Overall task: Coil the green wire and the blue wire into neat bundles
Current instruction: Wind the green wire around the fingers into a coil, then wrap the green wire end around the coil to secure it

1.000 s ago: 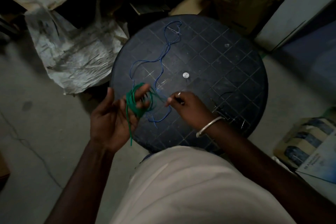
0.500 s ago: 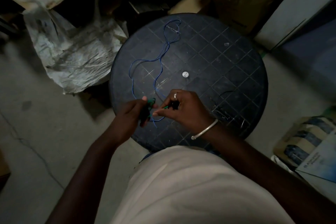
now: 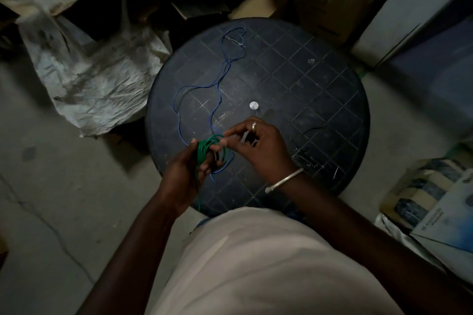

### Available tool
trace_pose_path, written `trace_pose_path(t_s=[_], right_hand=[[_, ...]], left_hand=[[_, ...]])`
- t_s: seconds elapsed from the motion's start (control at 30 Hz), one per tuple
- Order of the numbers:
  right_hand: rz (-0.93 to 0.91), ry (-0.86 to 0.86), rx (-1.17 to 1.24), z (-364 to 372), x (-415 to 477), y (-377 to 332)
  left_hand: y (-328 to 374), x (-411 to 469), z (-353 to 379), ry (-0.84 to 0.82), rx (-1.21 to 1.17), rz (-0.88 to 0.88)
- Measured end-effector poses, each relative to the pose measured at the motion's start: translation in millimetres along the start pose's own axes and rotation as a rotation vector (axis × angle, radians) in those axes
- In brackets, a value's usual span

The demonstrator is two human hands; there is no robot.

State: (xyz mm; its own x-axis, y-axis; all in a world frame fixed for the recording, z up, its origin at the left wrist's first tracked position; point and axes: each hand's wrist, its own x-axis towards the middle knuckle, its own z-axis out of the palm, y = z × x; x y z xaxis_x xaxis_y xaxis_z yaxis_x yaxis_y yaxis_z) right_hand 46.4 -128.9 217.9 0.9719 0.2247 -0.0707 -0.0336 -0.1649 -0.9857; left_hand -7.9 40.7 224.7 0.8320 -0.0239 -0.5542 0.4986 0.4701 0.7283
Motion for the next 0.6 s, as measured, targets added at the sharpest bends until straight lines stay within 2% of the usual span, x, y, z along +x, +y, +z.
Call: trace_pose_path(t_s=[0.1,0.2,0.3,0.37,0.43,0.5,0.6], right_hand=[[0.174,0.076,0.024,-17,10,31],[0.36,0.156,-0.121,-49,12,102],[0.691,0.219,-0.14,-72,-3,168],[0.832,0.235,-0.187,-79,-16,197],[0.893,0.213,-0.277,-83,-25,215],[0.942,0.11,-0.386,-83,-32,229],[1.018,0.024,-0.433,-78,-33,244]], left_hand=[[-3,7,-2,0.039,-0.054,-0.032],[-10,14,-10,0.151,-0.157,-0.052],[-19,15,-14,0.155,-0.319,-0.14],[-28,15,-13,0.128,-0.353,-0.202],[-37,14,-11,0.158,-0.313,-0.247],[-42,13,-5,0.223,-0.235,-0.284],[-45,15,0,0.359,-0.008,-0.258]])
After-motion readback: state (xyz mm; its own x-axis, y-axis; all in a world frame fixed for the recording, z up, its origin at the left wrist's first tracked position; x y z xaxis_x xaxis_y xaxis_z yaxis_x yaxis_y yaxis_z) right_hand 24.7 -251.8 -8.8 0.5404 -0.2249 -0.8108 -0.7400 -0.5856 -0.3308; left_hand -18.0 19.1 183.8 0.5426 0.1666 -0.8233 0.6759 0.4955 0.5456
